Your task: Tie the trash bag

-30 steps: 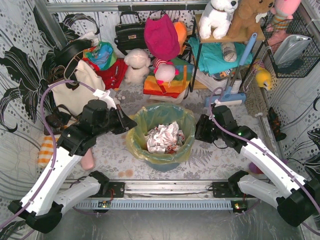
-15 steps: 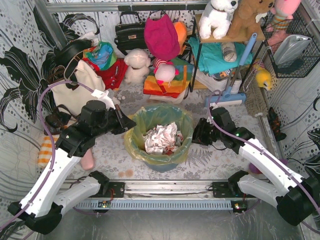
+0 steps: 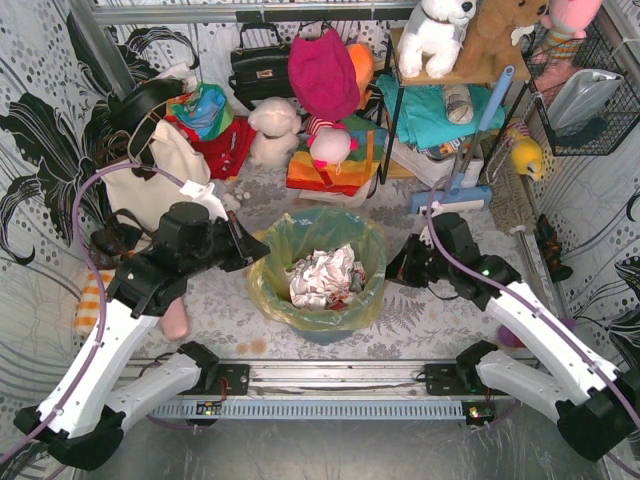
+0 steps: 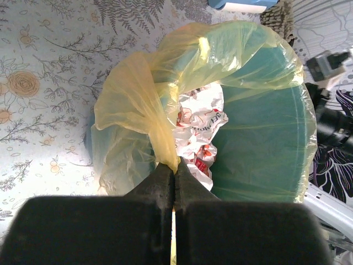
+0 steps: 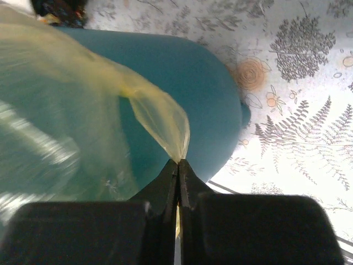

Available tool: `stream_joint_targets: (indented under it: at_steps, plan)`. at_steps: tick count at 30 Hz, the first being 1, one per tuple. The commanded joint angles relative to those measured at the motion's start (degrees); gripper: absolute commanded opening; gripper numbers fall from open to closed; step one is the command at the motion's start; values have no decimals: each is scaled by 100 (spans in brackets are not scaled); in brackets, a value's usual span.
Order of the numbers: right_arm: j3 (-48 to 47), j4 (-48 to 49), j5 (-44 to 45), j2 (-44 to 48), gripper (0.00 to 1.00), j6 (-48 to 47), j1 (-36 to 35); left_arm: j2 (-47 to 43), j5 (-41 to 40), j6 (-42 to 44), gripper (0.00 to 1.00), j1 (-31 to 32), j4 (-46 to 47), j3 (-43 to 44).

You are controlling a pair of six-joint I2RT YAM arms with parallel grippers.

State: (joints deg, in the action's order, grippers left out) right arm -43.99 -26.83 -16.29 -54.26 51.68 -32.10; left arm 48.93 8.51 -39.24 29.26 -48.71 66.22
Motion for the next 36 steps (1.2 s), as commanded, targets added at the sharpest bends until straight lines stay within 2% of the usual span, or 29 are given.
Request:
stream_joint_targets:
  at_steps: [1,10,17,28,33,36]
  plan:
    - [-573,-465,366,513,0,129,10,-172,-164,-48,0,10,-166,289]
    - [-1110,-1267,946,1323,0,344,3,-260,-270,-128,0,8,-305,398]
    - [-1332,-361,324,1346,0,576,10,-173,-172,-179,0,10,-113,419]
    - [-2178,-27,16,667,0,387,6,59,-128,-197,0,10,108,728]
    - [-2163,510,-423,526,0,568,9,58,-4,-243,0,10,226,839]
    - [-2004,1013,-821,434,0,800,10,-81,357,-317,0,10,659,697]
